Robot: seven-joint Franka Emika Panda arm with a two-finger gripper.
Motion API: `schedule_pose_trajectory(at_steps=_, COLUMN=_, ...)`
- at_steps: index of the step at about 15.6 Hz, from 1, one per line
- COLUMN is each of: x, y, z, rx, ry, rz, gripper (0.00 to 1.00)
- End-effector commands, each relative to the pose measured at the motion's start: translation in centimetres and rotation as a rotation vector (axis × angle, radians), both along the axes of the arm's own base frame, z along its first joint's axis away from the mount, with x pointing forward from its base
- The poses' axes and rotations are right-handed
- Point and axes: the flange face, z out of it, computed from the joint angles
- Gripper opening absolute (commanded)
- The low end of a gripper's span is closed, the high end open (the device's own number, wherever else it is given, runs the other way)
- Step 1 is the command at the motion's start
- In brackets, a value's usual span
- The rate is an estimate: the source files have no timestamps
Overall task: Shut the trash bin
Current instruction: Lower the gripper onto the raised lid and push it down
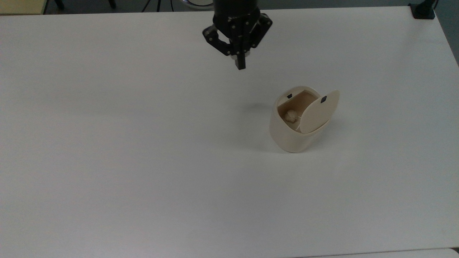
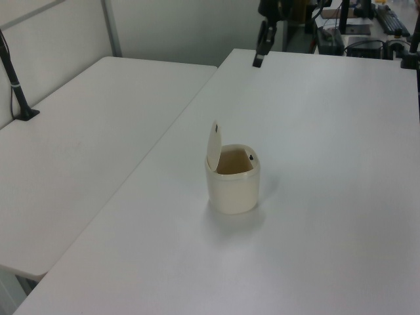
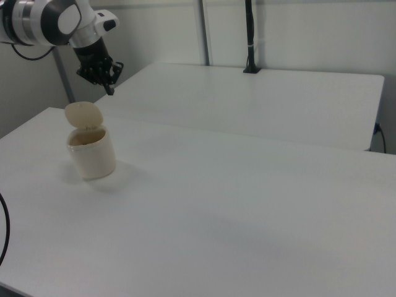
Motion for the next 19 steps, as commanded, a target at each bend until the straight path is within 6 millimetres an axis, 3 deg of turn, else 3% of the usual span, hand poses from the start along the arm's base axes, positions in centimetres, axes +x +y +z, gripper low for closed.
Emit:
schedule_pose_trajectory(at_steps=1, x=1.0, y=4.3, z=-1.2, rx=0.057, ry=-0.084, rz=0.046, gripper=0.00)
schedule_pose_trajectory(at_steps=6, x=1.7, y=11.5, z=-3.2, rx=0.117, ry=-0.210, rz=0.073, gripper=0.00)
schedule_pose_trajectory(at_steps=8, x=2.0, y=12.9, z=-4.2, rx=0.133, ry=-0.243, rz=0.076, gripper=0.00)
schedule_pose_trajectory(at_steps=11, x=2.4, y=15.5, z=-7.4, rx=0.111, ry=-0.229, rz=0.113, gripper=0.00)
schedule_pose_trajectory(at_steps=19, x=2.0, y=15.7, z=-8.6, rx=0.058, ry=-0.174, rz=0.187, gripper=0.00)
